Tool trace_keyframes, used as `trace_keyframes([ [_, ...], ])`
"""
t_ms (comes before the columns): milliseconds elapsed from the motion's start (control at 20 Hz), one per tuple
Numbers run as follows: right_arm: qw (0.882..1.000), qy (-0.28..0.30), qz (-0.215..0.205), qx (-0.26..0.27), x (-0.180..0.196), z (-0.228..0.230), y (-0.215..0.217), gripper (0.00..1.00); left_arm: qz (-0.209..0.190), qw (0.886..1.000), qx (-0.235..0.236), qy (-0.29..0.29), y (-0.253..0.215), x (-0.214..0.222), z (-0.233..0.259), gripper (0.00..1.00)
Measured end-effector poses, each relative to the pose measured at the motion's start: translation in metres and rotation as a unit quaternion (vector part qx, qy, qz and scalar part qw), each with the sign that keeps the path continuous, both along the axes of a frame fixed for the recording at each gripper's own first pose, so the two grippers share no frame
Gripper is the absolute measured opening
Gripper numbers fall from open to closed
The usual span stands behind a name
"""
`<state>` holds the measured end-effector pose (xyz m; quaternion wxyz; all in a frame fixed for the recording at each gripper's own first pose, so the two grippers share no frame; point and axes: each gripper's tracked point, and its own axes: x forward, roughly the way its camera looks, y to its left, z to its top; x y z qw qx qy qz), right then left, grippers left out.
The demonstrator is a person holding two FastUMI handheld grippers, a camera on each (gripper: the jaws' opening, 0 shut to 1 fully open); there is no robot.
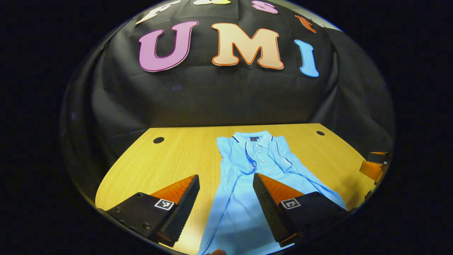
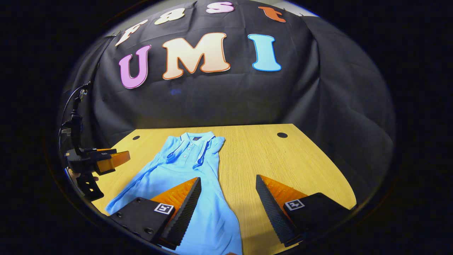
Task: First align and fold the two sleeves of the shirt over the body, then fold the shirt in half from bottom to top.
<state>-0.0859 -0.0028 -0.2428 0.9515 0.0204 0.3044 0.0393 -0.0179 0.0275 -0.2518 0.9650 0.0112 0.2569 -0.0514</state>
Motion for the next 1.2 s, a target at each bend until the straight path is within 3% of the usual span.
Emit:
trace_keyframes([
  [250, 1.0, 0.015, 0.011, -0.002, -0.059, -0.008, -0.001, 0.98, -0.024, 0.999, 0.025, 0.011, 0.001, -0.073, -0.013, 0.93],
  [550, 0.999, 0.051, 0.014, -0.007, -0.123, -0.034, -0.005, 0.98, -0.003, 0.999, 0.019, 0.048, 0.017, -0.143, -0.042, 0.95],
  [950, 0.994, 0.102, 0.015, -0.028, -0.176, -0.078, -0.013, 0.98, 0.025, 0.994, 0.052, 0.09, 0.046, -0.201, -0.085, 0.95],
  [1200, 0.988, 0.148, 0.016, -0.031, -0.198, -0.108, -0.014, 0.98, 0.032, 0.993, 0.056, 0.097, 0.05, -0.209, -0.099, 0.96],
])
